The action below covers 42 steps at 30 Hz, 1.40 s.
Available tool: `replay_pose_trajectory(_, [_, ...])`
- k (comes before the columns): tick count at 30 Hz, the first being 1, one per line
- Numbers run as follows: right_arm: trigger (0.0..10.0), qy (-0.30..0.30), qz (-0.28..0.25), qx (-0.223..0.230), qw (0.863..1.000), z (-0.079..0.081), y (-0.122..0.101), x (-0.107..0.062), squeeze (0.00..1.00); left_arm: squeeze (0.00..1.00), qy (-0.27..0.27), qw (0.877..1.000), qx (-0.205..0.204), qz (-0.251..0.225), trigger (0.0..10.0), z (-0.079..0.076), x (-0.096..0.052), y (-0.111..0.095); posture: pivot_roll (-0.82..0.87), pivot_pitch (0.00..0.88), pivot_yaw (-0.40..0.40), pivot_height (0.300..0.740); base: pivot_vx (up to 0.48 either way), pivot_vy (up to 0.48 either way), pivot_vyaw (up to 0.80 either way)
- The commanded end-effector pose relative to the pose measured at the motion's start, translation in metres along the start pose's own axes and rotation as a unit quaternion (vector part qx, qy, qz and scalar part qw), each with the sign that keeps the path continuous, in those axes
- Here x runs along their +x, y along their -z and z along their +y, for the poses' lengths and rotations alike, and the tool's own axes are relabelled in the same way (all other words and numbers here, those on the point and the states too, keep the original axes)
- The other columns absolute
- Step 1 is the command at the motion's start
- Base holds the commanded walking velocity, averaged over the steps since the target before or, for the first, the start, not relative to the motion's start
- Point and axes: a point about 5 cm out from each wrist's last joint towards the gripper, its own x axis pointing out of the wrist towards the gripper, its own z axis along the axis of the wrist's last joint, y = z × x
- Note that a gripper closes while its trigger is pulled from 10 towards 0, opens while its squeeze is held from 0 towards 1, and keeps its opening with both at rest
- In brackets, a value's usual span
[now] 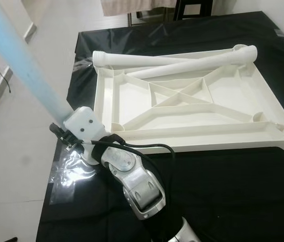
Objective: Building children table
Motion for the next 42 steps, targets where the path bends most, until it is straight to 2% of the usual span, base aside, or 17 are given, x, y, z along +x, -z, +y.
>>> replay_pose_trajectory(1, [10.0, -0.041, 0.188, 0.067, 0.979, 0.023, 0.08, -0.011, 0.0, 0.0, -0.011, 0.999, 0.005, 0.037, 10.0, 0.001, 0.0, 0.015, 0.02, 0.231, 0.062, 0.74, 0.0, 0.0, 0.0])
replay_pose_trajectory(4, [10.0, -0.041, 0.187, 0.066, 0.979, 0.023, 0.08, -0.011, 0.0, 0.0, -0.069, 0.994, 0.024, 0.084, 10.0, 0.013, -0.005, 0.032, 0.02, 0.231, 0.062, 0.74, 0.0, 0.0, 0.0])
replay_pose_trajectory(7, [10.0, -0.042, 0.186, 0.066, 0.979, 0.023, 0.08, -0.011, 0.0, 0.0, -0.073, 0.993, 0.021, 0.087, 10.0, 0.013, -0.006, 0.032, 0.02, 0.231, 0.062, 0.74, 0.0, 0.0, 0.0])
replay_pose_trajectory(9, [10.0, -0.042, 0.185, 0.066, 0.98, 0.023, 0.08, -0.011, 0.0, 0.0, -0.112, 0.991, 0.002, 0.078, 10.0, 0.022, -0.007, 0.045, 0.01, 0.228, 0.064, 0.74, 0.0, 0.0, 0.0])
replay_pose_trajectory(11, [10.0, -0.042, 0.185, 0.067, 0.98, 0.022, 0.08, -0.011, 0.0, 0.0, -0.123, 0.99, -0.004, 0.076, 10.0, 0.024, -0.008, 0.049, 0.01, 0.228, 0.064, 0.74, 0.0, 0.0, 0.0])
replay_pose_trajectory(15, [10.0, -0.043, 0.182, 0.067, 0.98, 0.023, 0.078, -0.01, 0.0, 0.0, -0.147, 0.984, -0.041, 0.088, 10.0, 0.025, -0.009, 0.076, 0.01, 0.233, 0.065, 0.74, 0.0, 0.0, 0.0])
replay_pose_trajectory(21, [10.0, -0.041, 0.182, 0.067, 0.98, 0.021, 0.077, -0.009, 0.0, 0.0, -0.159, 0.982, -0.052, 0.089, 10.0, 0.027, -0.009, 0.088, 0.01, 0.235, 0.066, 0.74, 0.0, 0.0, 0.0])
replay_pose_trajectory(22, [10.0, -0.04, 0.182, 0.066, 0.98, 0.02, 0.077, -0.009, 0.0, 0.0, -0.158, 0.981, -0.054, 0.094, 8.4, 0.026, -0.008, 0.094, 0.01, 0.235, 0.066, 0.74, 0.0, 0.0, 0.0])
replay_pose_trajectory(23, [10.0, -0.04, 0.182, 0.066, 0.98, 0.02, 0.077, -0.009, 0.0, 0.0, -0.159, 0.981, -0.055, 0.097, 3.3, 0.026, -0.007, 0.096, 0.0, 0.236, 0.067, 0.74, 0.0, 0.0, 0.0])
replay_pose_trajectory(24, [10.0, -0.04, 0.182, 0.066, 0.98, 0.02, 0.077, -0.009, 0.0, 0.0, -0.159, 0.981, -0.055, 0.097, 3.3, 0.026, -0.007, 0.096, 0.0, 0.236, 0.067, 0.74, 0.0, 0.0, 0.0])
replay_pose_trajectory(25, [10.0, -0.04, 0.182, 0.066, 0.98, 0.02, 0.077, -0.009, 0.0, 0.0, -0.161, 0.98, -0.054, 0.102, 1.1, 0.026, -0.008, 0.098, 0.0, 0.236, 0.067, 0.74, 0.0, 0.0, 0.0])
replay_pose_trajectory(26, [10.0, -0.04, 0.181, 0.066, 0.98, 0.02, 0.077, -0.009, 0.0, 0.0, -0.164, 0.979, -0.048, 0.111, 0.0, 0.026, -0.008, 0.099, 0.01, 0.235, 0.067, 0.74, 0.0, 0.0, 0.0])
replay_pose_trajectory(28, [10.0, -0.04, 0.181, 0.066, 0.98, 0.02, 0.076, -0.009, 0.0, 0.0, -0.165, 0.978, -0.044, 0.116, 0.0, 0.026, -0.008, 0.1, 0.01, 0.235, 0.067, 0.74, 0.0, 0.0, 0.0])
replay_pose_trajectory(35, [10.0, -0.041, 0.18, 0.066, 0.981, 0.02, 0.076, -0.007, 0.0, 0.0, -0.172, 0.975, 0.022, 0.138, 0.0, 0.03, -0.002, 0.093, 0.01, 0.233, 0.065, 0.74, 0.0, 0.0, 0.0])
replay_pose_trajectory(41, [10.0, -0.051, 0.17, 0.051, 0.983, 0.017, 0.071, -0.004, 0.0, 0.0, -0.17, 0.973, 0.04, 0.149, 0.0, 0.031, -0.001, 0.093, 0.01, 0.228, 0.065, 0.74, 0.0, 0.0, 0.0])
replay_pose_trajectory(42, [10.0, -0.063, 0.16, 0.048, 0.984, 0.016, 0.067, -0.003, 0.47, 0.0, -0.17, 0.973, 0.041, 0.151, 0.0, 0.03, 0.0, 0.094, 0.01, 0.228, 0.065, 0.74, 0.0, 0.0, 0.0])
